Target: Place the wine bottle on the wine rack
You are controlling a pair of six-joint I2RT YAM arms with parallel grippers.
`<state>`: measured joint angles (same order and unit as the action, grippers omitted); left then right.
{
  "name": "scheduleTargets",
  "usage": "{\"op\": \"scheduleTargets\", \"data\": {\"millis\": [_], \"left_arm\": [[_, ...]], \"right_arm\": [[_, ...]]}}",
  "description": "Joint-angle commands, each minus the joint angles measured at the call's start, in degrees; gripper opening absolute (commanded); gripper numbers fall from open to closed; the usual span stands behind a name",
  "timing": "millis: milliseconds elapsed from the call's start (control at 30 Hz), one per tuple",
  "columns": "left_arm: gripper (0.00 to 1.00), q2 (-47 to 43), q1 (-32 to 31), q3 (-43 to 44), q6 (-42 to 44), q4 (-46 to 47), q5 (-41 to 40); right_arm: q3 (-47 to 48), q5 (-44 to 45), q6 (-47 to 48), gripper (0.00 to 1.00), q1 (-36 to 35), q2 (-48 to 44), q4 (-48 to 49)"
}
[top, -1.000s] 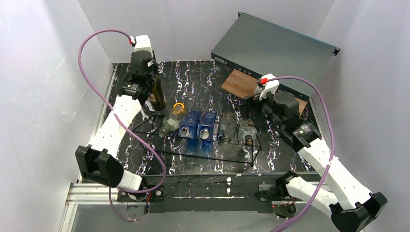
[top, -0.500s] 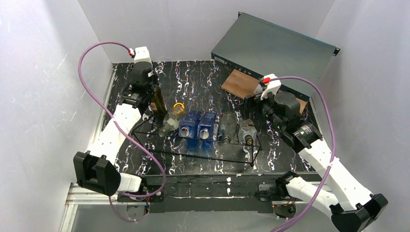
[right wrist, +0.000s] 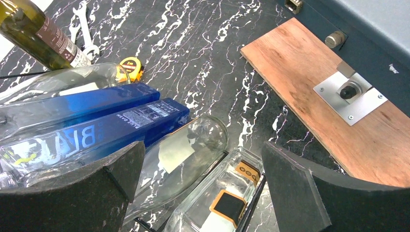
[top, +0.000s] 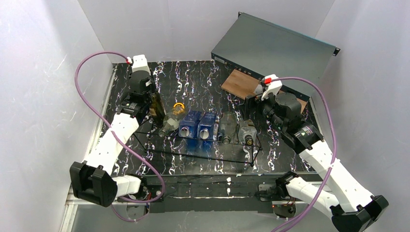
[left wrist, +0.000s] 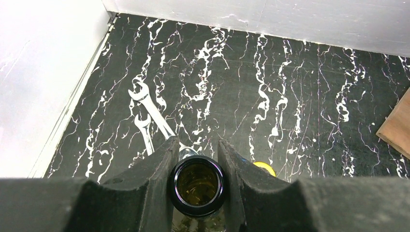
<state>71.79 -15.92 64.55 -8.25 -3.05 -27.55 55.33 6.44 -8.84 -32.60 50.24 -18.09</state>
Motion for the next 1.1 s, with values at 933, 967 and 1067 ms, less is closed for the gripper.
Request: {"op": "scheduleTargets", "data": {"millis": [933,967,1067], "left_arm": [[0.0,-22.9,0.2,-19.6,-9.7,-5.8,7.9],[0.0,-23.6,0.3,-20.0,-10.2,-6.5,8.1],[0.0,-26.1,0.3,-21.4,-10.6,-7.8,8.8]], "right_arm": [[-2.1,-3.0,-0.5,1.0,0.3,1.1,3.8],[-2.1,-3.1,-0.5,1.0,0.3,1.2,3.7],[-2.1,-3.5,-0.5,1.0,0.3,1.3,3.8]]}}
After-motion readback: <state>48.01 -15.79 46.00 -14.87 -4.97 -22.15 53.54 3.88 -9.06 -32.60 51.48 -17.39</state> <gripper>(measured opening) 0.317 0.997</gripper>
